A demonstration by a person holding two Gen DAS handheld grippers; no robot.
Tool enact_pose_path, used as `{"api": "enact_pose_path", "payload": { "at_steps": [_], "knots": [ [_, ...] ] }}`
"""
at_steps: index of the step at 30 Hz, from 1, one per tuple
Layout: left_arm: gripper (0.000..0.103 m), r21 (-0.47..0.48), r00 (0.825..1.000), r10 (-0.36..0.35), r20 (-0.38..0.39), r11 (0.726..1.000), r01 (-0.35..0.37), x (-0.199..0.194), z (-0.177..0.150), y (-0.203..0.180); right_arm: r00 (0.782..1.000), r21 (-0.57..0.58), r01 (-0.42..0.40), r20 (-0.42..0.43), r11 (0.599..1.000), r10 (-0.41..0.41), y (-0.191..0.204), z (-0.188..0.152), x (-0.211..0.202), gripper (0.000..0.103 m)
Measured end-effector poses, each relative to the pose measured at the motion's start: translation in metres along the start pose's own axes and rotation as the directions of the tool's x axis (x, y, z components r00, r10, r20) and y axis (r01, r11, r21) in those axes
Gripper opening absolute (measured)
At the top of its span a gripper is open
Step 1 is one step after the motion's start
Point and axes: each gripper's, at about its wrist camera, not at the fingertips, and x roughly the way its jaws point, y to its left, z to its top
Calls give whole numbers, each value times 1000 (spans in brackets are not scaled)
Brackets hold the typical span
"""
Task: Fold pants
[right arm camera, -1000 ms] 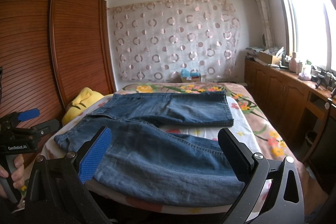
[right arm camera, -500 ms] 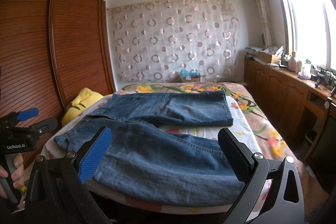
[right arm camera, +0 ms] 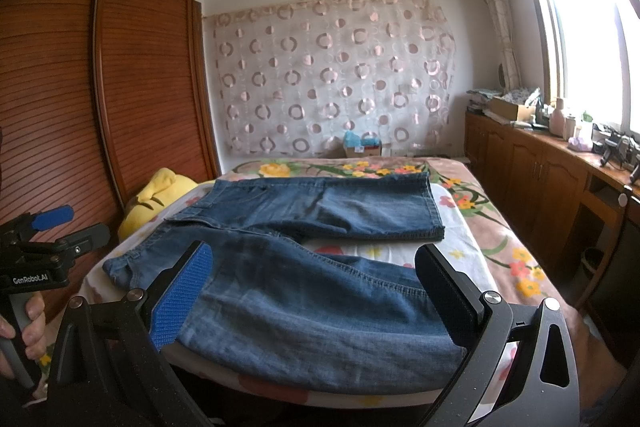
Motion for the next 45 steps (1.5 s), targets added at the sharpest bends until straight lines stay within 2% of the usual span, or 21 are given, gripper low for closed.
{"api": "enact_pose_path", "payload": {
  "at_steps": [8,11,18,29,31,40,45],
  "knots": [
    [103,-1,1000,-4,-3,1000,4,0,0,0,1000,0,0,0,1000,0,-1,-1,0,103],
    [103,-1,1000,-10,-20,1000,10,-8,9,-1,1000,0,4,-5,1000,-4,-1,-1,2,103],
    [103,-2,997,-10,-72,1000,10,4,8,-4,998,5,29,-56,1000,-29,-12,-10,12,103],
    [103,-32,991,-37,-127,999,33,33,-24,14,988,-4,83,-128,997,-83,-46,-33,31,94],
    [103,-42,990,-45,-133,998,40,37,-28,20,985,-4,91,-144,996,-91,-53,-37,34,89],
    [103,-106,987,-31,-157,994,15,55,-40,56,965,0,132,-230,991,-129,-92,-56,43,84],
    [103,-108,985,-18,-170,994,-1,61,-45,64,950,12,134,-286,991,-125,-107,-70,44,83]
  ]
}}
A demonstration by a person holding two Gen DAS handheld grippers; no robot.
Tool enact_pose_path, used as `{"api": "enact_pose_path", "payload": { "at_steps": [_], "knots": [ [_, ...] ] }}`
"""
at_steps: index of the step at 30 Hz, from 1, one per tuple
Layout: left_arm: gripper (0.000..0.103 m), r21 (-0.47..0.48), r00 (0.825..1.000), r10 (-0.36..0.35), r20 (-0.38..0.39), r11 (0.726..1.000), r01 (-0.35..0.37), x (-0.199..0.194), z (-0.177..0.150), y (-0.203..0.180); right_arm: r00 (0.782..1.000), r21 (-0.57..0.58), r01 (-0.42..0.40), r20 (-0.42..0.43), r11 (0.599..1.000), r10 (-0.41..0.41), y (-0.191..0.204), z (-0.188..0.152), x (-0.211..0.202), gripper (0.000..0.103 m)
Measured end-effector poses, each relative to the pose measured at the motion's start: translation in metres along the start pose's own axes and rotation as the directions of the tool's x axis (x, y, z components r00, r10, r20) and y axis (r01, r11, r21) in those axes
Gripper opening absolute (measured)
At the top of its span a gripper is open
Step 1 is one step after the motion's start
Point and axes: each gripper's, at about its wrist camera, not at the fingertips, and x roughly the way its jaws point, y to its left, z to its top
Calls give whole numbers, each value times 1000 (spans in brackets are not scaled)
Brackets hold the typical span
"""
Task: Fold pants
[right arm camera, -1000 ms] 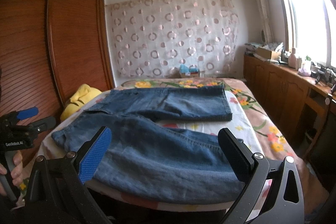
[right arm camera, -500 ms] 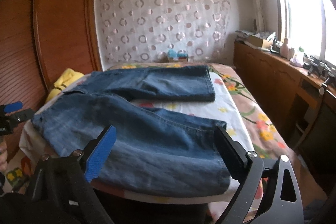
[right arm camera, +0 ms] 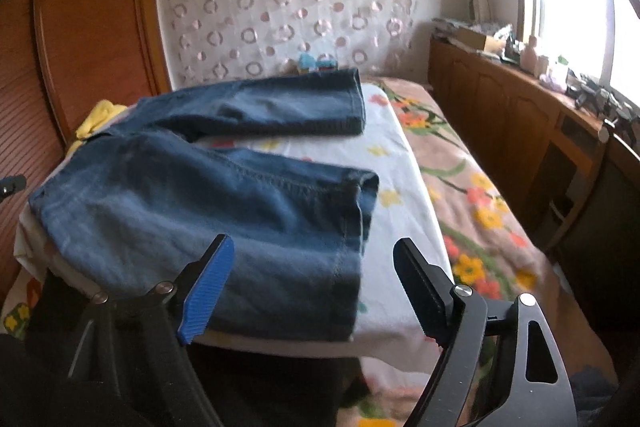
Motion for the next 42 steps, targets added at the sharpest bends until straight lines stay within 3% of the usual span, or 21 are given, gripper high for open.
{"api": "enact_pose_path", "payload": {
  "at_steps": [8,14,17,19,21,23,31,42],
  "knots": [
    [103,-20,1000,15,-12,1000,-15,3,-1,14,997,18,-23,-70,1000,24,-12,-12,0,81],
    [103,-33,999,18,-27,999,-19,8,-4,21,992,35,-66,-101,997,70,-11,-17,1,68],
    [103,-37,999,24,-36,999,-25,10,-6,25,990,48,-84,-110,995,89,-13,-17,3,49],
    [103,-41,999,19,-33,999,-21,11,-6,28,989,51,-99,-108,994,104,-12,-16,2,23],
    [103,-42,999,21,-34,999,-22,11,-7,31,990,36,-106,-86,994,109,-11,-13,-2,12],
    [103,-45,999,19,-34,999,-20,11,-6,35,991,29,-114,-61,993,115,-9,-9,-8,8],
    [102,-100,998,21,-61,995,-27,18,-1,79,991,-7,-128,37,992,128,-6,21,-23,5],
    [91,-128,984,7,-177,991,-30,57,-7,113,991,-32,-119,50,992,121,1,28,-20,5]
  ]
}}
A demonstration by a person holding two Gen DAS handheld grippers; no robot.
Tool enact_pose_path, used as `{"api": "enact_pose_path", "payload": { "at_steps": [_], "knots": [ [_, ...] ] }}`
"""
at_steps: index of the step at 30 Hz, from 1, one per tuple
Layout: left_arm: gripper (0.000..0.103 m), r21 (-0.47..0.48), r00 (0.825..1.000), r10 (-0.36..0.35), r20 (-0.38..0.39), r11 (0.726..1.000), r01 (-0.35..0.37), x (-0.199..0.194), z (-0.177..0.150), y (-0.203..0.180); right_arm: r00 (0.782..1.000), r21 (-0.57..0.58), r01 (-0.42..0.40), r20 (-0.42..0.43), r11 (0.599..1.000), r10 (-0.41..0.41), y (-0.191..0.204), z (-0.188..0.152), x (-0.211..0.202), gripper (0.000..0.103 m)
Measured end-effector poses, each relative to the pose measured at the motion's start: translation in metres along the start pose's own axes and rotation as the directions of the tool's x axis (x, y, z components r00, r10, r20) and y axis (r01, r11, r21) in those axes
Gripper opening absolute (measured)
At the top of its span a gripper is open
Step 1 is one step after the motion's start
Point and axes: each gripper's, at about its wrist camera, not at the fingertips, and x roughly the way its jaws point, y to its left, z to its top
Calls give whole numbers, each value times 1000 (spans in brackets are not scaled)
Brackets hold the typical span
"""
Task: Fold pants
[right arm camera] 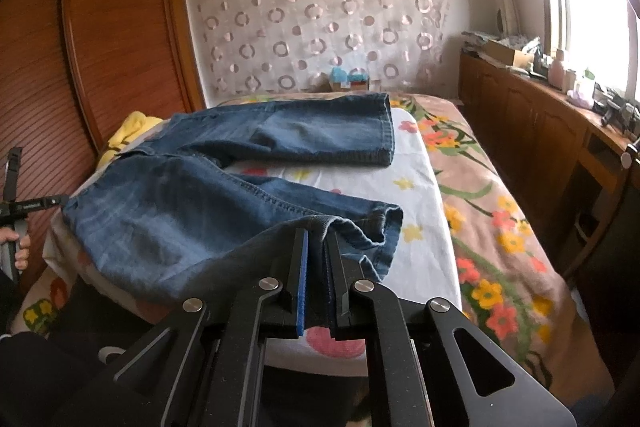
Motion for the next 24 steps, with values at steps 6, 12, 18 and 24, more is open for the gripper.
{"api": "enact_pose_path", "payload": {
  "at_steps": [6,12,18,24],
  "knots": [
    [81,-2,999,-24,-28,1000,24,7,-3,0,1000,3,4,0,1000,-4,-3,0,1,5],
    [71,-23,999,-26,-23,999,25,3,-4,2,1000,8,0,-13,1000,0,-8,-4,5,5],
    [70,-56,999,-51,-12,997,50,-5,-10,5,1000,8,1,-15,1000,-1,-10,-5,6,5],
    [65,-65,997,-76,14,995,77,-18,-12,0,1000,7,3,-16,1000,-3,-9,-6,6,5]
  ]
}}
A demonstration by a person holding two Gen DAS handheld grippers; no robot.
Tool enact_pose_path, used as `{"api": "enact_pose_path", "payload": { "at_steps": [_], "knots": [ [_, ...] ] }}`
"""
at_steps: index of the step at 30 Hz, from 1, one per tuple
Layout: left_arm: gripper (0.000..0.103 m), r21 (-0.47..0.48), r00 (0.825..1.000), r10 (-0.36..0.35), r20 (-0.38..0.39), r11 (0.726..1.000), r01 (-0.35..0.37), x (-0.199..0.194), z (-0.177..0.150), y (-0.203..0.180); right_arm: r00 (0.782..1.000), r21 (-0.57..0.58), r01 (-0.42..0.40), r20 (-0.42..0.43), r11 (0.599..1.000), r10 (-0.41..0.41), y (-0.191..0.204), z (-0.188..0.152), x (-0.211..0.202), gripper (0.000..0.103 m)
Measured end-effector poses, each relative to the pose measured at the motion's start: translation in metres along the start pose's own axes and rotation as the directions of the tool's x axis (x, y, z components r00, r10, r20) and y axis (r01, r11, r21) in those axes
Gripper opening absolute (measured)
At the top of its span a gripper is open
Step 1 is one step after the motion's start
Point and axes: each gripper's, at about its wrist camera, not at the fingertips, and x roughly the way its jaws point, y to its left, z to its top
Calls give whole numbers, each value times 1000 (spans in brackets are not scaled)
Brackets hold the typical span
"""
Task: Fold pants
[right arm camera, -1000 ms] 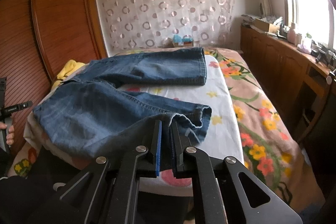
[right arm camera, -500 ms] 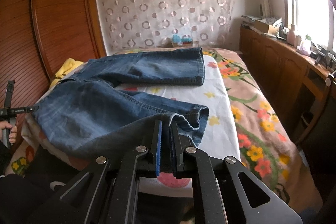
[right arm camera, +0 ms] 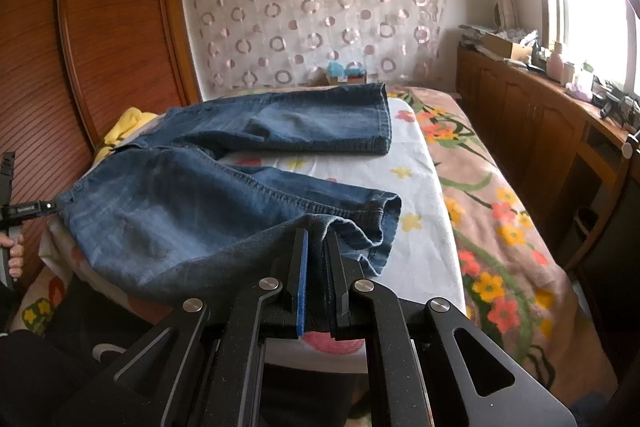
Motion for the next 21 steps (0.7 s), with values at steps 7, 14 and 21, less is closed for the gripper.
{"api": "enact_pose_path", "payload": {
  "at_steps": [7,14,21],
  "knots": [
    [65,-6,1000,-2,-24,1000,2,4,-2,0,1000,1,0,-1,1000,0,0,0,0,5],
    [64,-5,999,-21,-40,1000,21,18,5,-9,1000,-1,4,-6,1000,-4,-1,-1,2,5],
    [10,5,1000,-16,12,1000,16,10,12,-9,1000,-4,-4,8,1000,4,-6,-1,1,1]
  ]
}}
